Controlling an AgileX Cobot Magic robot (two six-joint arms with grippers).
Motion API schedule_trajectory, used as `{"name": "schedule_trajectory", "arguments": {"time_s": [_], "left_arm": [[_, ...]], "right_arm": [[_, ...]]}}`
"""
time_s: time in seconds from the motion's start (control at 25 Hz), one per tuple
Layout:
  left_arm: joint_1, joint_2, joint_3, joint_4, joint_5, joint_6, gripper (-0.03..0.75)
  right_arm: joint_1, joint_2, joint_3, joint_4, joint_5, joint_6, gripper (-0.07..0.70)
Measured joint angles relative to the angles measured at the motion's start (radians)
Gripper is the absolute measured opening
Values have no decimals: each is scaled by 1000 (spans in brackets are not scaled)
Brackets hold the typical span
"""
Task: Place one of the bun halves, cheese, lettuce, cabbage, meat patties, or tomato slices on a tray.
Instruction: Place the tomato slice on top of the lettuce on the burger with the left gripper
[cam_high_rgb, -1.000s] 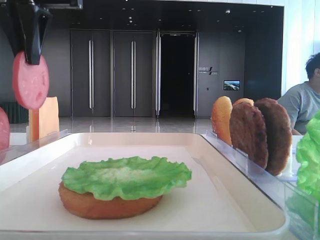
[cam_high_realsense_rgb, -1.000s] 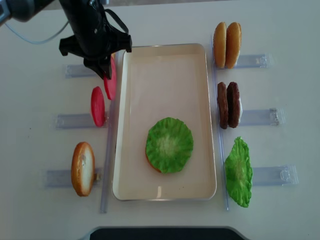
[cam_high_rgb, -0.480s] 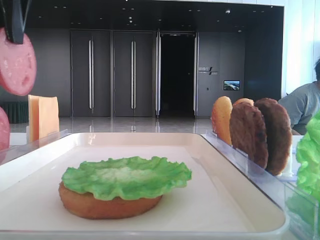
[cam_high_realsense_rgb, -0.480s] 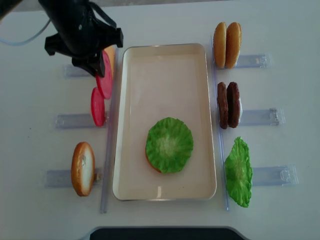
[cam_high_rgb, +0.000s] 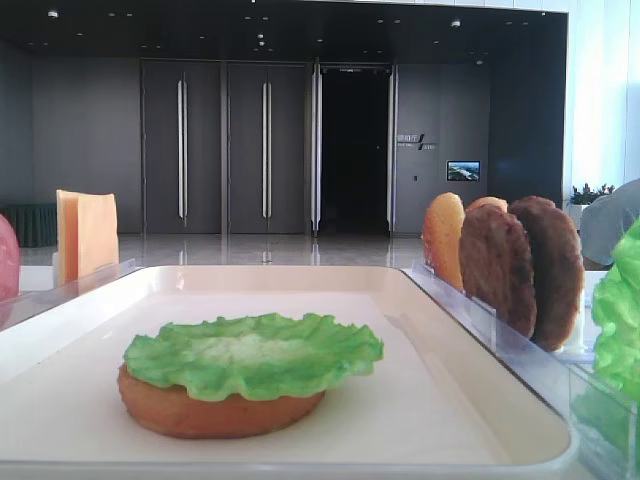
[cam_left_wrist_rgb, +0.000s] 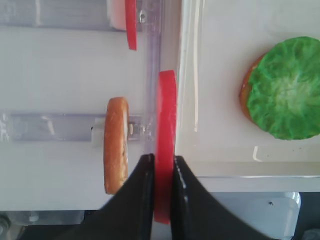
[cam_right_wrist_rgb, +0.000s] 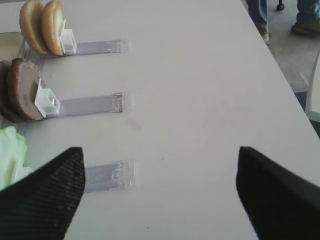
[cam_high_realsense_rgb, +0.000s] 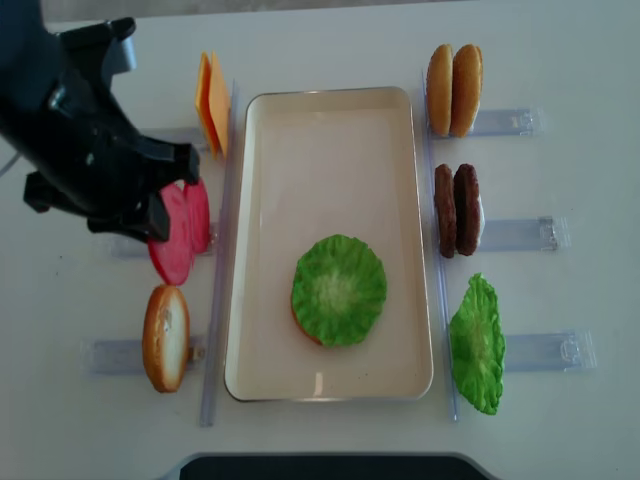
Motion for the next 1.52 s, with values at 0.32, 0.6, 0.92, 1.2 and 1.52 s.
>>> {"name": "schedule_trajectory", "arguments": {"time_s": [0.32, 0.6, 0.92, 1.2, 1.52], "left_arm": [[0, -57, 71, 18, 8, -28, 48], [0, -19, 82, -27, -11, -17, 48], [0, 76, 83, -174, -147, 96, 48], [0, 168, 83, -451, -273, 327, 48], [0, 297, 83, -795, -305, 656, 48]], "right_arm": [[0, 0, 0, 0, 0, 0, 584], [0, 0, 0, 0, 0, 0, 584], [0, 0, 0, 0, 0, 0, 584], [0, 0, 0, 0, 0, 0, 584], [0, 0, 0, 0, 0, 0, 584]]}}
